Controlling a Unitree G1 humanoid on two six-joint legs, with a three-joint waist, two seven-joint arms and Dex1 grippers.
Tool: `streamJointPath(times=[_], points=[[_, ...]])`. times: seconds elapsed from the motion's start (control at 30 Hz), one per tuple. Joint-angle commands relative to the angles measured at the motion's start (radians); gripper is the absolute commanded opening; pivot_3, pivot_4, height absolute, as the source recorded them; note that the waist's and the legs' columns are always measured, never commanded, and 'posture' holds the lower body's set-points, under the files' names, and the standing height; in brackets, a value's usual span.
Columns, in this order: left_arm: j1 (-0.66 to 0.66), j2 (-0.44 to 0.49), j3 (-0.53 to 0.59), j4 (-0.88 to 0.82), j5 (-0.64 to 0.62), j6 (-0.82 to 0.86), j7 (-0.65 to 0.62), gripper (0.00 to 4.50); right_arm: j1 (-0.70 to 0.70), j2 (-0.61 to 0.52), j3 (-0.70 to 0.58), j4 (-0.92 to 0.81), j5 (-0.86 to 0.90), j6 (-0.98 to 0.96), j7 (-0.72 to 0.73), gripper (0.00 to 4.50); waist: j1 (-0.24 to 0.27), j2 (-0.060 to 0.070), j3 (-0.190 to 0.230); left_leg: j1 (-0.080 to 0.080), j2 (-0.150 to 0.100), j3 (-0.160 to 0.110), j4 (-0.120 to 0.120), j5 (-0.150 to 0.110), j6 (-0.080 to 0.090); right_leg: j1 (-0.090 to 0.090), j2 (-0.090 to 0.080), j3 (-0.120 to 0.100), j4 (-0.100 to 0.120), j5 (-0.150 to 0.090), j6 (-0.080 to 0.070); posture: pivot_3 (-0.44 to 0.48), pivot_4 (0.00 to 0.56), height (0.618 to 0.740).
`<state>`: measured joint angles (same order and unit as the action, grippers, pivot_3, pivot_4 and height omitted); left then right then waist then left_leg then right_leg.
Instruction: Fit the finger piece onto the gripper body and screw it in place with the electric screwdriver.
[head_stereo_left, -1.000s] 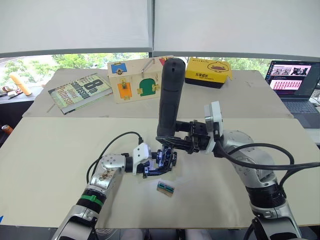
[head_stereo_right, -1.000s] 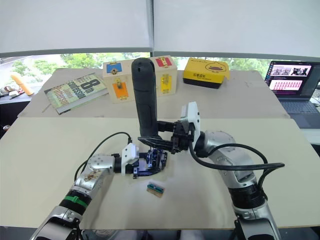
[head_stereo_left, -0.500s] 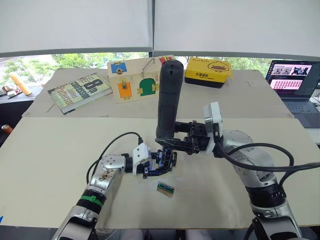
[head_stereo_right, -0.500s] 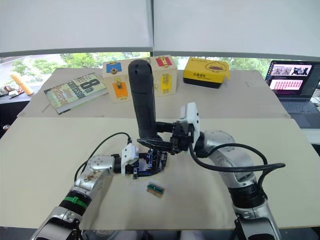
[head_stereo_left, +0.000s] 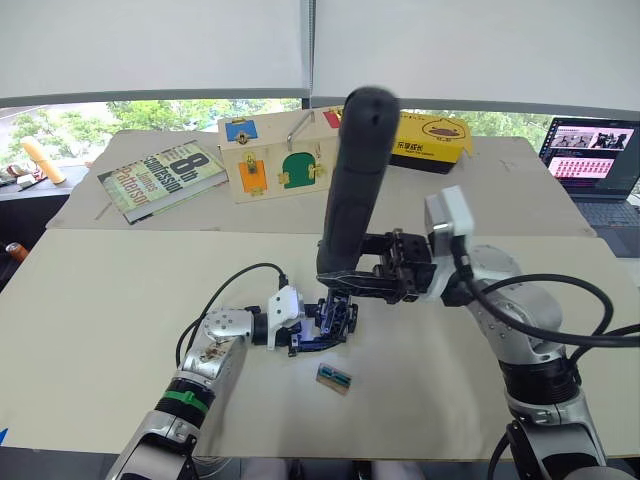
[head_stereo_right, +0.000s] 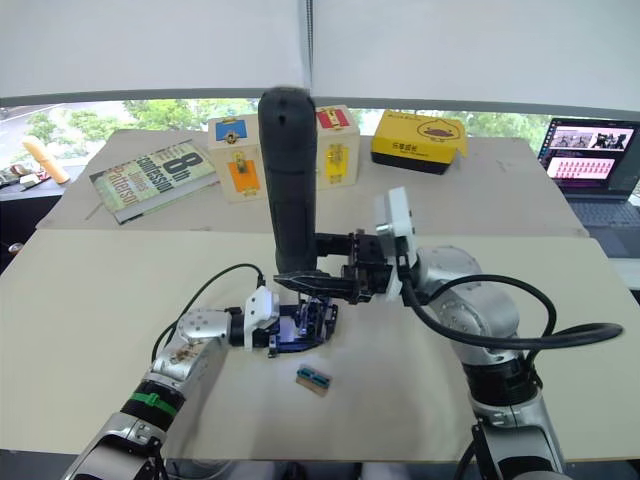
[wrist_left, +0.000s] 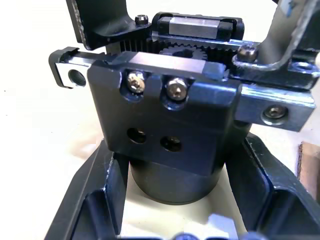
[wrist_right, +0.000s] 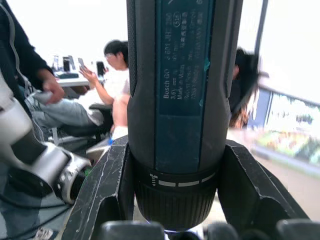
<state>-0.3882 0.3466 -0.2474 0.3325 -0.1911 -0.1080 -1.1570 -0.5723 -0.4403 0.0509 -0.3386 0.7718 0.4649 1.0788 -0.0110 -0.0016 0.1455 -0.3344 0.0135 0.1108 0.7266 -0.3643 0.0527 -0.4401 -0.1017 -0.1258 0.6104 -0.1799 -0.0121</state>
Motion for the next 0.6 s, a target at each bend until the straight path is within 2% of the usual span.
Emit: streamJointPath(times=[0.03,0.2,0.3,0.37,0.6], points=[[0.011,0.013,-0.017,0.056,0.049,0.017,0.025,2.3,-0.031,0.012,-0.044,-0.059,0.054,-0.023,0.0,1.9,0.001,0.0,0.0,0.0,0.0,0.0,0.0,0.0,0.0,0.0,0.0,0.0,0.0,0.0,0.0,0.0,0.15,0.74],[0.009,0.011,-0.009,0.061,0.021,0.056,0.016,2.3,-0.06,0.01,-0.046,-0.077,0.08,-0.004,-0.021,1.9,0.001,0.0,0.0,0.001,0.0,0.0,0.0,0.0,0.0,0.0,-0.005,0.0,0.001,0.001,0.0,0.0,0.15,0.74],[0.004,0.029,0.003,0.062,0.025,0.063,0.026,3.78,-0.059,-0.004,-0.055,-0.091,0.103,0.018,-0.031,1.9,0.002,0.0,0.0,0.0,0.0,-0.001,0.0,0.0,0.0,0.0,-0.005,0.0,0.001,0.001,0.0,0.0,0.15,0.74],[0.011,0.05,0.01,0.061,0.02,0.068,0.013,4.45,-0.06,-0.01,-0.066,-0.102,0.127,0.037,-0.042,1.9,0.001,0.0,0.0,0.0,0.0,-0.001,0.0,0.0,0.0,0.0,-0.005,0.0,0.001,0.001,0.0,0.0,0.15,0.74],[0.084,0.15,0.113,-0.014,-0.065,0.038,-0.026,4.45,-0.075,-0.062,-0.177,-0.125,0.289,0.132,-0.148,1.9,-0.013,0.0,0.001,0.001,0.003,-0.001,-0.001,0.001,-0.001,-0.001,-0.005,0.001,0.001,0.001,-0.002,0.0,0.15,0.74]])
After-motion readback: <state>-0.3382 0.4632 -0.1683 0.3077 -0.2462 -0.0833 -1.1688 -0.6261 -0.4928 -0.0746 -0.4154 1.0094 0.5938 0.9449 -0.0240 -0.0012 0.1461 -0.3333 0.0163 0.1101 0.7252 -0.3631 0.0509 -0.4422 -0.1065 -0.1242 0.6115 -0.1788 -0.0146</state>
